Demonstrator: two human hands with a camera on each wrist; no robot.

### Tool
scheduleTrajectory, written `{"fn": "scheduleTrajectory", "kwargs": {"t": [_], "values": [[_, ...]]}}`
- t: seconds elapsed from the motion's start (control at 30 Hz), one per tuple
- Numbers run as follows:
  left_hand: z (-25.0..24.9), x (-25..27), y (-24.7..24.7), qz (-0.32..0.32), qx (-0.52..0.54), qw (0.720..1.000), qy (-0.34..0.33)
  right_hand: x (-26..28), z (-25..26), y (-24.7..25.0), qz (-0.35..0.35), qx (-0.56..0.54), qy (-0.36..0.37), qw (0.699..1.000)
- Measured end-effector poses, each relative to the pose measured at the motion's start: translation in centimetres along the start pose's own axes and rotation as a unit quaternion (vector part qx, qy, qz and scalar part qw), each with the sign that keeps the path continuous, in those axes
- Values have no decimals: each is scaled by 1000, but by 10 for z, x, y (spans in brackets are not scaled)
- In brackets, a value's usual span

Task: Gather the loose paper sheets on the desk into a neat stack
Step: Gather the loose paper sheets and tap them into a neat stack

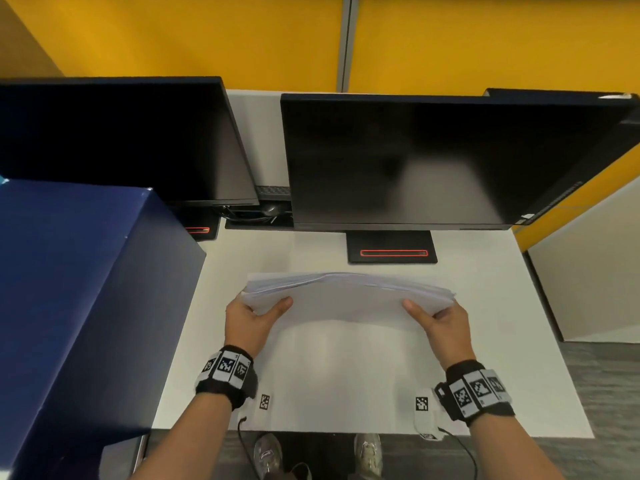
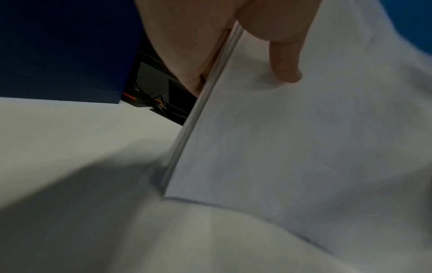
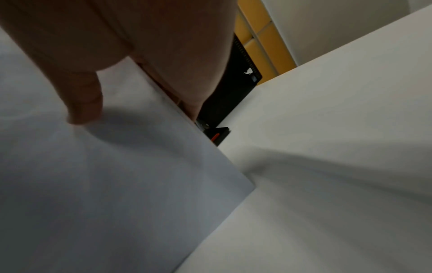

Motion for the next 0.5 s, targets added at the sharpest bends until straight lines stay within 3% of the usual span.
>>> {"fn": "scheduleTrajectory", "kwargs": {"t": [0.13,0.3,0.4,0.5], "values": [[-12,2,-3,-64,93,993,-13,5,15,-4,-35,-103,8,994],[-16,1,-12,-141,185,971,60,-5,14,-11,-91,-174,-53,979],[-19,-4,-16,-137,196,969,64,-8,18,-14,-90,-215,-56,971],[-19,-9,-15,-138,180,972,62,-12,20,-14,-104,-162,-53,980]]}}
Point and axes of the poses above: each hand's wrist, its own x-axis away from the middle knuckle, its own y-axis out of the back of the hand, z = x × y, the point moved 5 cm from there along -x, towards the middle knuckle, and after that the axes turned 6 degrees about -y, right-handed, at the moved point
